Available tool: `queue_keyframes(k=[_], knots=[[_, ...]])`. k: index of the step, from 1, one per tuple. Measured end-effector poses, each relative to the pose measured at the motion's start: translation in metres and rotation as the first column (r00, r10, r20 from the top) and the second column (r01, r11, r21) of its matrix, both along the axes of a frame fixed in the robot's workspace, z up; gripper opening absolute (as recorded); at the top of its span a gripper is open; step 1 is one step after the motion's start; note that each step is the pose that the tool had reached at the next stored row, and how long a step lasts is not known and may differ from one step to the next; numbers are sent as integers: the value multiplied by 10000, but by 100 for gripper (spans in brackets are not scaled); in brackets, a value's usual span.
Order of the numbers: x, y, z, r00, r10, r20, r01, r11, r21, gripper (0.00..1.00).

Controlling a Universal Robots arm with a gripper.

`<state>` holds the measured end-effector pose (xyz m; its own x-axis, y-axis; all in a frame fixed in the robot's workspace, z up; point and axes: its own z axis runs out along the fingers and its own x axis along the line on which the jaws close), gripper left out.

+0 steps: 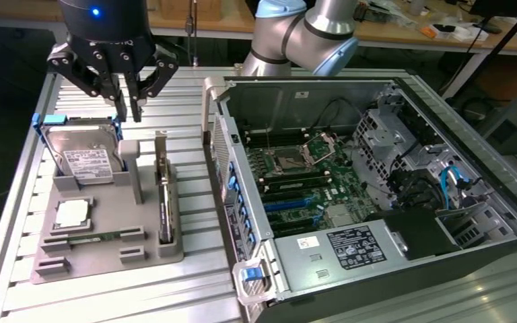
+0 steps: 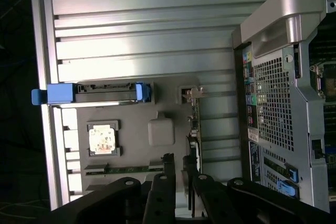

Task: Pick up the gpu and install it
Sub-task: 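Pick up the gpu and move the gpu toward the slot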

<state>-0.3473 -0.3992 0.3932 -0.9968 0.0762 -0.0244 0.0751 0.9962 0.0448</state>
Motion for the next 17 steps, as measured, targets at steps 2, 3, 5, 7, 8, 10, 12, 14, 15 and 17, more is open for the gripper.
queue_keyframes(k=[2, 3, 5, 7, 8, 10, 12, 14, 15, 17], knots=[[0, 0, 0, 10000, 0, 0, 0, 10000, 0, 36], [0, 0, 0, 10000, 0, 0, 0, 10000, 0, 42], [0, 0, 0, 10000, 0, 0, 0, 10000, 0, 48], [0, 0, 0, 10000, 0, 0, 0, 10000, 0, 48], [0, 0, 0, 10000, 0, 0, 0, 10000, 0, 48], [0, 0, 0, 10000, 0, -1, 0, 10000, 0, 48], [2, 0, -1, 10000, 0, 2, 0, 10000, 2, 48], [31, -4, 0, 10000, 0, 0, 0, 10000, 0, 48], [44, -4, 0, 10000, 1, 0, -1, 10000, 0, 48], [74, -4, 0, 10000, 0, -2, 0, 10000, 1, 48]])
